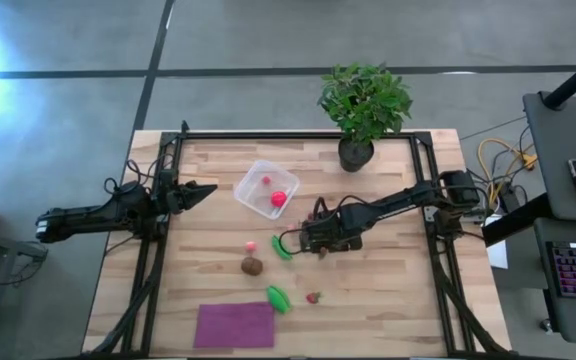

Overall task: Pick and placing Produce into tupperware
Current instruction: Put the top strawberry into the transparent bin

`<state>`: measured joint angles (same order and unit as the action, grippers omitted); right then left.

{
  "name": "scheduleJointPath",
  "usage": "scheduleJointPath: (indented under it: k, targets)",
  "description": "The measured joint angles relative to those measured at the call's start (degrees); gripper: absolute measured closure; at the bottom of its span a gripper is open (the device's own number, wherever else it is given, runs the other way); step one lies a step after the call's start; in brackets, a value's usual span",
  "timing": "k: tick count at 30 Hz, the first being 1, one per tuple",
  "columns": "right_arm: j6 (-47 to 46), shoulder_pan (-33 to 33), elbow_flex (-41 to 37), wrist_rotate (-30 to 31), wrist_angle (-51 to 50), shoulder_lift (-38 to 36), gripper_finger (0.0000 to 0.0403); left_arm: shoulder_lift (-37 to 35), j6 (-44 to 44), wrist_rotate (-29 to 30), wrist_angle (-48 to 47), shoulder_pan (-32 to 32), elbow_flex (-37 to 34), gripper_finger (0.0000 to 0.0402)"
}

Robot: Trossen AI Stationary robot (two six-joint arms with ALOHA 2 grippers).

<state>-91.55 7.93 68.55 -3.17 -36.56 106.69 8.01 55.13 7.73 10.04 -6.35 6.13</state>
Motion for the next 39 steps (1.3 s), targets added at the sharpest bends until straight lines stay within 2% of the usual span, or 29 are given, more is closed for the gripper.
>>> scheduleJointPath:
  k: [16,39]
  targets:
    - [0.6,0.3,1.6,-2.3,0.3,3.9,0.0184,0.0,0.0,-0.2,0.0,0.0,0.0,0.0201]
    - [12.2,0.3,4.1,2.0,-6.6,4.0,0.0184,0.1,0.0,-0.2,-0.1,0.0,0.0,0.0201]
